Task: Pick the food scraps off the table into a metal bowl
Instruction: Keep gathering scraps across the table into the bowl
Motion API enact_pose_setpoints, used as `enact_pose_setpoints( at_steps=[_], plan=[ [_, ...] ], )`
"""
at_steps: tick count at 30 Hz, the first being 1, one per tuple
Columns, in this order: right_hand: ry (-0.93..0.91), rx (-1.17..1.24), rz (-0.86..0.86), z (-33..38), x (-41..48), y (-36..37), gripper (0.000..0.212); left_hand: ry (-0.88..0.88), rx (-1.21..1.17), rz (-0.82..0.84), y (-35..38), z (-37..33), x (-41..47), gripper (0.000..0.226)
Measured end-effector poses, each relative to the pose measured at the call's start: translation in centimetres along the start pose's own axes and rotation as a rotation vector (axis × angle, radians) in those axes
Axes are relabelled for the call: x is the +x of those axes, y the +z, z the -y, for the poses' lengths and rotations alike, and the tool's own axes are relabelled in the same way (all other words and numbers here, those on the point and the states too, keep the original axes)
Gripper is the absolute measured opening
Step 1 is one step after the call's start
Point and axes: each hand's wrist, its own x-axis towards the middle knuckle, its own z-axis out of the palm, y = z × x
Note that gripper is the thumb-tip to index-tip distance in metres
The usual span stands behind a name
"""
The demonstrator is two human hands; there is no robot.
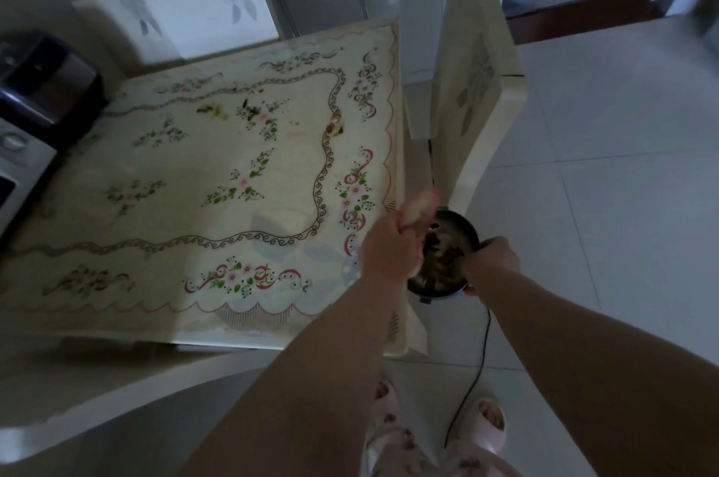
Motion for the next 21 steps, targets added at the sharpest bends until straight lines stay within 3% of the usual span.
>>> enact_pose_setpoints(
  at_steps=[7, 10, 14, 18, 19, 21],
  plan=[
    [0.005, -0.014, -0.002, -0.2, -0.3, 0.6, 0.041, -0.273, 0.17, -0.381, -6.5, 5.4, 1.6, 0.047],
    [0.003, -0.039, 0.008, -0.6, -0.3, 0.5, 0.039, -0.409, 0.504, -0.178, -6.7, 6.8, 1.3, 0.06],
    [0.009, -0.056, 0.014, -1.0, 0.0, 0.4, 0.038, -0.203, 0.69, -0.054, -3.3, 5.3, 0.0, 0.07],
    [0.031, -0.035, 0.011, -1.0, -0.5, -0.4, 0.038, 0.045, 0.625, -0.031, 0.8, 1.9, -1.6, 0.056],
    [0.026, -0.033, -0.012, -1.0, -0.5, -0.7, 0.04, 0.084, 0.548, 0.002, 1.4, 1.6, -1.1, 0.052],
    [0.039, -0.017, -0.051, -1.1, -0.5, -1.6, 0.043, 0.025, 0.178, 0.09, 1.5, 0.8, -0.2, 0.036]
  ],
)
